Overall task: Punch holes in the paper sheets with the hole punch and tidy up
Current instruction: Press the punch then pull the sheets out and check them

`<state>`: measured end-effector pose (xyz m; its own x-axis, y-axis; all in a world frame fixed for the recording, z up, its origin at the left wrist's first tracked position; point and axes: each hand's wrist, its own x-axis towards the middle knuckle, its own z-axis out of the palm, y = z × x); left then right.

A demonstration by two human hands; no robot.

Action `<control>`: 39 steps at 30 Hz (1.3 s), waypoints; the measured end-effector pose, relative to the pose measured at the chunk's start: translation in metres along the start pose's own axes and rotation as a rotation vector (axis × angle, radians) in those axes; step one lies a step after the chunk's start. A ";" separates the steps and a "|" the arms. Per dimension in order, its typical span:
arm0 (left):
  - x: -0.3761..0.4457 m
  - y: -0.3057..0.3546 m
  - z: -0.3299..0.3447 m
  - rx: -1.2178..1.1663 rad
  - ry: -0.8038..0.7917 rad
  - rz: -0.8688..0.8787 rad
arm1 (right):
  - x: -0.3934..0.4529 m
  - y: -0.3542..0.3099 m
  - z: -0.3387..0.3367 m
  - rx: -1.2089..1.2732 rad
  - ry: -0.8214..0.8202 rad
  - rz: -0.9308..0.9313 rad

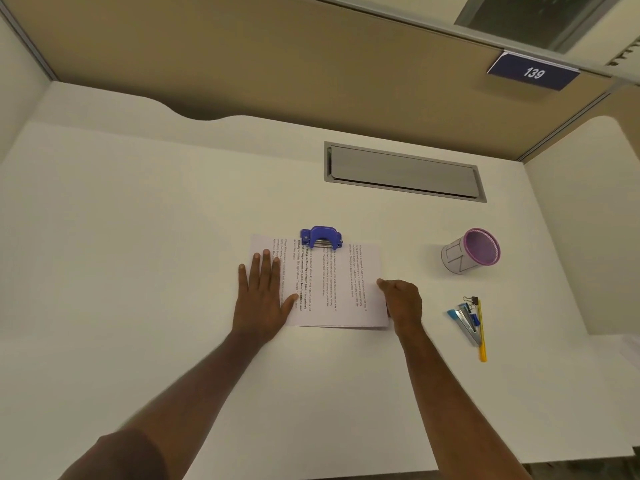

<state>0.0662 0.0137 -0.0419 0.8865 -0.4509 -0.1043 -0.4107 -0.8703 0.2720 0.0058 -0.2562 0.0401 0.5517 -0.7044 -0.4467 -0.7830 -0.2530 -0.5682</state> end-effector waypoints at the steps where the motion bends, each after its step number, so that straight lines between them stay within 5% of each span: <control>1: 0.000 0.000 0.000 0.000 0.001 0.001 | 0.000 -0.001 0.001 0.017 0.013 0.017; 9: -0.002 0.001 -0.003 -0.005 0.002 0.001 | 0.010 -0.012 0.003 0.312 -0.111 0.250; 20: -0.001 0.001 -0.005 -0.019 -0.031 -0.012 | 0.006 0.017 -0.001 0.277 -0.242 0.087; 39: -0.014 -0.006 -0.033 -0.249 0.006 -0.052 | -0.003 0.046 -0.005 0.505 -0.336 0.139</control>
<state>0.0633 0.0322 -0.0103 0.9067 -0.4047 -0.1190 -0.2996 -0.8164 0.4936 -0.0331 -0.2689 0.0188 0.5786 -0.4399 -0.6868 -0.6673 0.2288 -0.7088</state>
